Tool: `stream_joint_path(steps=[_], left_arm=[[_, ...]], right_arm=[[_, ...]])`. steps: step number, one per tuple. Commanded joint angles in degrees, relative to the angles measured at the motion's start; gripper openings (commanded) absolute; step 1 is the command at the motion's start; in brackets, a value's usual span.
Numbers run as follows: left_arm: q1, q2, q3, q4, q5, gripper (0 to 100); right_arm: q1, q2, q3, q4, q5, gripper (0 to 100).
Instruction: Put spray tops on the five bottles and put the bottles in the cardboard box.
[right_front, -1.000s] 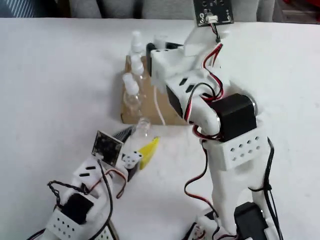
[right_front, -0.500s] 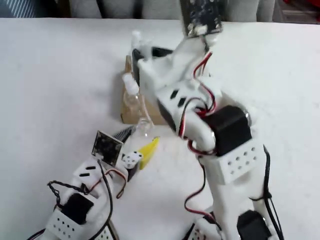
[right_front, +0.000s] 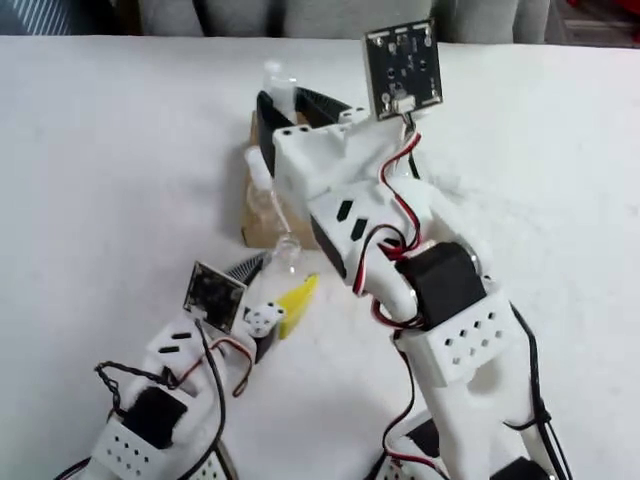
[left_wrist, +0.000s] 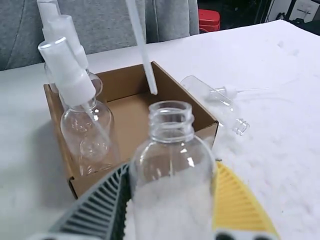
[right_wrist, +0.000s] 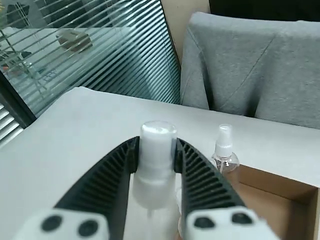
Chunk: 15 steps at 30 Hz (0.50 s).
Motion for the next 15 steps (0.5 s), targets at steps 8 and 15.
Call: stream_joint_path(steps=[8, 15], left_arm=[[-0.6, -0.8, -1.8, -0.4, -0.4, 2], [-0.6, -0.8, -1.8, -0.4, -0.4, 2]], right_arm=[[-0.1, -7.2, 5.1, -3.4, 0.2, 1.6], [-0.3, -8.7, 5.2, -2.2, 0.1, 1.6]])
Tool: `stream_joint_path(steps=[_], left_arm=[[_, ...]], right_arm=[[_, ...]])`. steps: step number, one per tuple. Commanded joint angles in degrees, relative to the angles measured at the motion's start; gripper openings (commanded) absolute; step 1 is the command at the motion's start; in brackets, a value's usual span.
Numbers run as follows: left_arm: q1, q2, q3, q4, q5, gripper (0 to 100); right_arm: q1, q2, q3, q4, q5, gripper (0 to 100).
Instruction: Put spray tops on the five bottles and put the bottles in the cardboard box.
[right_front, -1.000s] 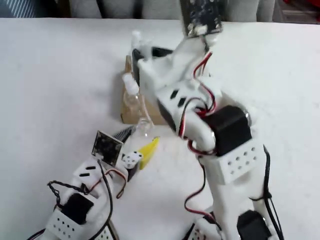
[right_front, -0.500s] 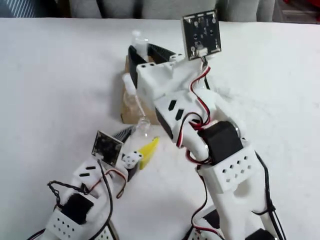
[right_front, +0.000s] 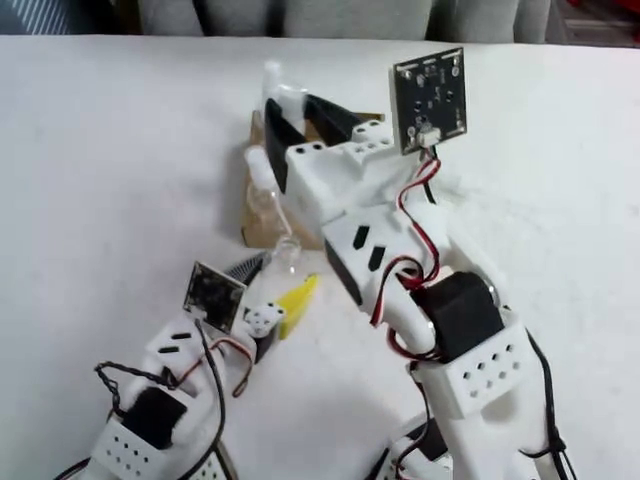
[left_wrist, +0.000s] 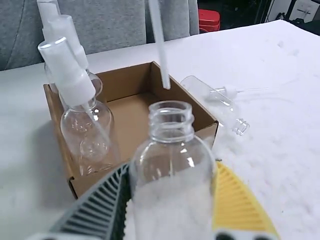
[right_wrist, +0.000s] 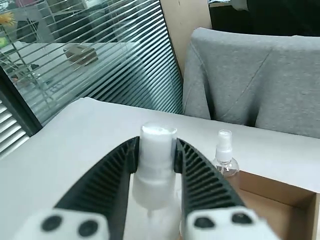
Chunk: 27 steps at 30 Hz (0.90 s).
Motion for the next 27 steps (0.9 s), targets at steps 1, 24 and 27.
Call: stream_joint_path(steps=[1, 24, 27], left_arm=[[-0.6, -0.8, -1.8, -0.4, -0.4, 2], [-0.8, -0.8, -1.9, -0.4, -0.4, 2], [-2.9, -0.8, -2.1, -1.7, -0.4, 2]], right_arm=[[-0.4, -1.5, -0.4, 0.0, 0.1, 1.6], [-0.7, -1.6, 10.5, 3.3, 0.1, 1.6], [-0.3, -1.6, 14.0, 3.5, 0.1, 1.6]])
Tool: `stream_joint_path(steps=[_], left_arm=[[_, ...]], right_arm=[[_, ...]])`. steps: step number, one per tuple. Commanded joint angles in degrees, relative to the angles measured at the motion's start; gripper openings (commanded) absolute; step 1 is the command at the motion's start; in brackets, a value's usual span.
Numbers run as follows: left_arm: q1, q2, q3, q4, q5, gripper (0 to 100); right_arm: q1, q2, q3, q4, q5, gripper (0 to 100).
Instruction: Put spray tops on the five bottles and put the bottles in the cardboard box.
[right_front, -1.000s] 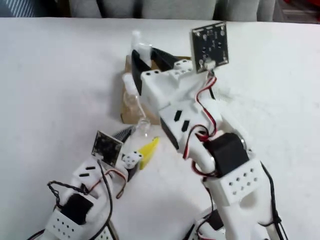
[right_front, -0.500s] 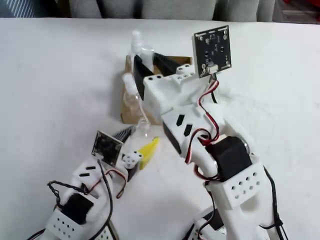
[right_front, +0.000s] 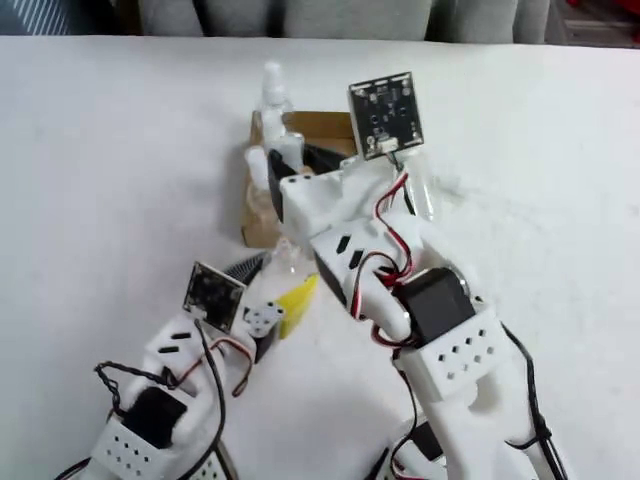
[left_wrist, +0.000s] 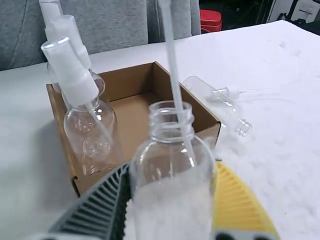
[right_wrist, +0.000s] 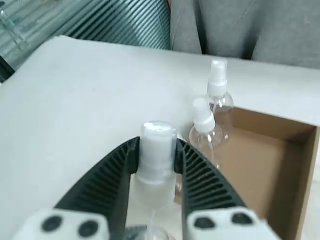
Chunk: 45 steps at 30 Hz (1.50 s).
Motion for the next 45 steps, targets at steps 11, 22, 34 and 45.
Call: stream_joint_path(steps=[11, 22, 34, 45], left_arm=[[-3.6, -0.8, -0.4, -5.5, -0.1, 2], [-3.9, -0.8, -0.3, -5.5, 0.0, 2], [-3.9, -0.8, -0.3, -5.3, 0.0, 2], [-3.9, -0.8, -0.3, -5.5, 0.0, 2]], right_arm=[[-0.4, -1.2, 7.9, 2.2, 0.7, 1.9], [-5.8, -1.1, 7.8, 9.3, 0.7, 20.4], [2.6, -14.2, 6.9, 13.5, 0.8, 27.0], [12.1, -16.0, 6.9, 12.6, 0.8, 0.9]])
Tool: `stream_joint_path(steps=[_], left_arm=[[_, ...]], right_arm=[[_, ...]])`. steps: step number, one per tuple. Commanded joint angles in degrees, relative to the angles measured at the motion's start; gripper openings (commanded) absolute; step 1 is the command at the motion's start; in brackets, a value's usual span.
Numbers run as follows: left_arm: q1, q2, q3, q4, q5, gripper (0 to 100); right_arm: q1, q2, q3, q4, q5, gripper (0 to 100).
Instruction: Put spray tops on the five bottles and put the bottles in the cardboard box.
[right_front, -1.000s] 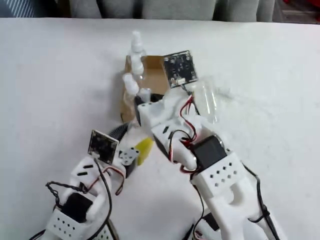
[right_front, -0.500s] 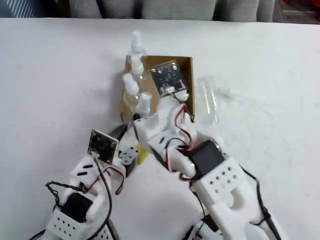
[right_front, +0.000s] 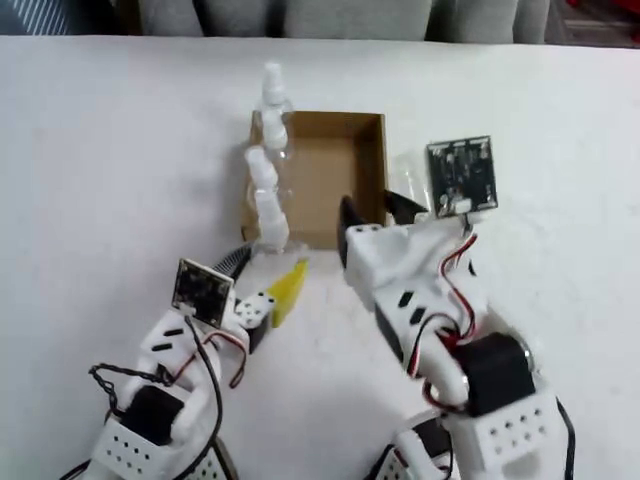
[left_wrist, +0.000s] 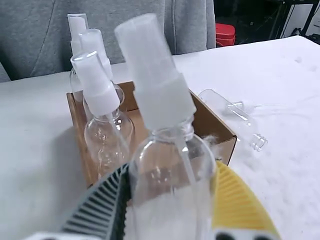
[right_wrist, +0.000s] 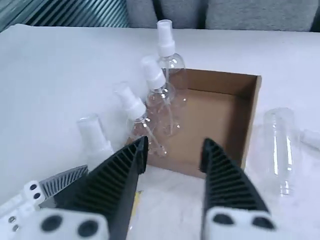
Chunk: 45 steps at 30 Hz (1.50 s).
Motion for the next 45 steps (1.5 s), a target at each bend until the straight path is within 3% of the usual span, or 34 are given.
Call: stream_joint_path(steps=[1, 8, 12, 16, 21, 28, 36, 45], left_arm=[[-0.6, -0.8, -0.9, -2.2, 0.0, 2], [-0.6, -0.9, -3.8, -2.2, 0.0, 2], [0.0, -0.9, -4.0, -1.9, -0.4, 2], [0.0, -0.9, -4.0, -1.9, -0.4, 2], [-0.1, -0.9, -3.7, -1.8, -0.4, 2], [-0.5, -0.9, -3.6, -1.8, -0.4, 2], [-0.6, -0.9, -3.5, -1.8, -0.4, 2], [-0.6, -0.9, -2.8, -2.2, -0.3, 2]], right_arm=[[3.9, 4.3, -1.6, -2.8, 0.8, 2.6], [4.2, 10.9, -1.9, -3.4, 0.6, 1.7], [3.6, 10.8, -2.5, -10.8, 0.2, 1.7], [0.3, 14.0, -6.7, -17.0, 0.7, 1.7], [-4.3, 25.2, -15.7, -17.1, 0.7, 1.7], [-9.4, 36.8, -26.0, -6.3, 0.7, 1.7], [-11.3, 37.6, -26.5, 6.1, 0.7, 1.7], [-11.1, 36.4, -26.7, 9.6, 0.7, 1.7]])
